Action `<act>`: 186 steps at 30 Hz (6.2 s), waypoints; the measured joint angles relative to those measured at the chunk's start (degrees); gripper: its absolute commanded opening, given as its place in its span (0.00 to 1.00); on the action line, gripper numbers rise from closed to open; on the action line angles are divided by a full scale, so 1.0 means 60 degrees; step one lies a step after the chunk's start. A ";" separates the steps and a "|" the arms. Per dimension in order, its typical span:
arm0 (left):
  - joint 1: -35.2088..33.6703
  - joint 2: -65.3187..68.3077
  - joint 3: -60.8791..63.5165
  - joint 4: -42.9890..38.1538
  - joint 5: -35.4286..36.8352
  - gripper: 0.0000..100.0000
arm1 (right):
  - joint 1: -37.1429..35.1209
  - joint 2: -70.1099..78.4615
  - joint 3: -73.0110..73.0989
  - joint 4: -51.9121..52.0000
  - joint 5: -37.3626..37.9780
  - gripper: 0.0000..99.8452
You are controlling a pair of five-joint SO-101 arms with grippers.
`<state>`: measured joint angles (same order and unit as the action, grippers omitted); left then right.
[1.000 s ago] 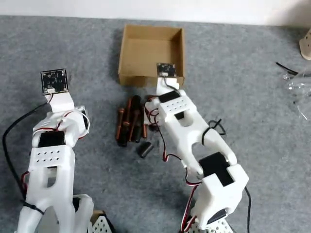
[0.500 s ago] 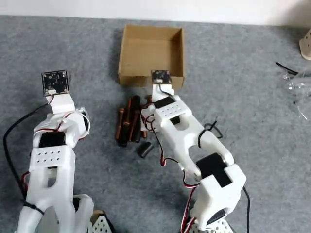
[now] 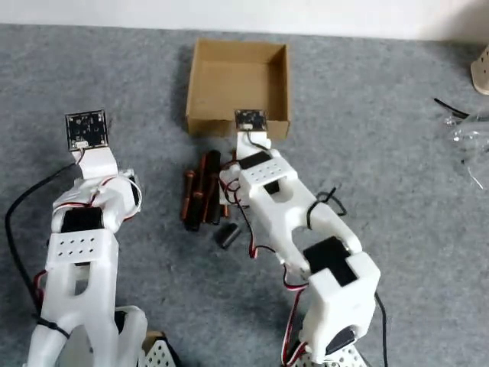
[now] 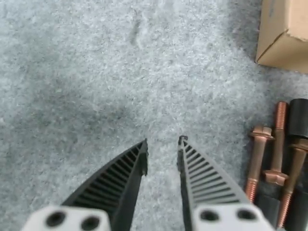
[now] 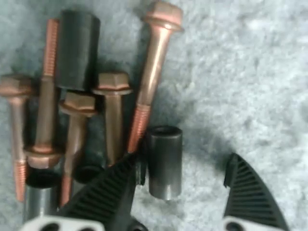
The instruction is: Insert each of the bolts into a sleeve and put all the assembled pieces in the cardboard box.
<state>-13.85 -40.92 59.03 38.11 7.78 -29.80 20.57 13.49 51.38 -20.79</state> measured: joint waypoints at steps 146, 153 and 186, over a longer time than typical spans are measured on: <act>0.2740 -0.6022 0.0850 0.2037 -0.1670 0.01 | 0.0571 -0.8791 0.6344 -0.2769 0.1817 0.00; 0.2740 -0.6696 0.0615 0.1143 -0.1670 0.01 | 0.0132 -1.0960 0.7927 -0.3590 0.2286 0.00; 0.4293 -0.7048 0.0513 -0.1729 0.0996 0.01 | -0.1465 -2.0762 1.2527 -0.4015 0.2388 0.00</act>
<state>11.91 -83.21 62.11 27.74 13.76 -38.59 -104.00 88.66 27.30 -6.46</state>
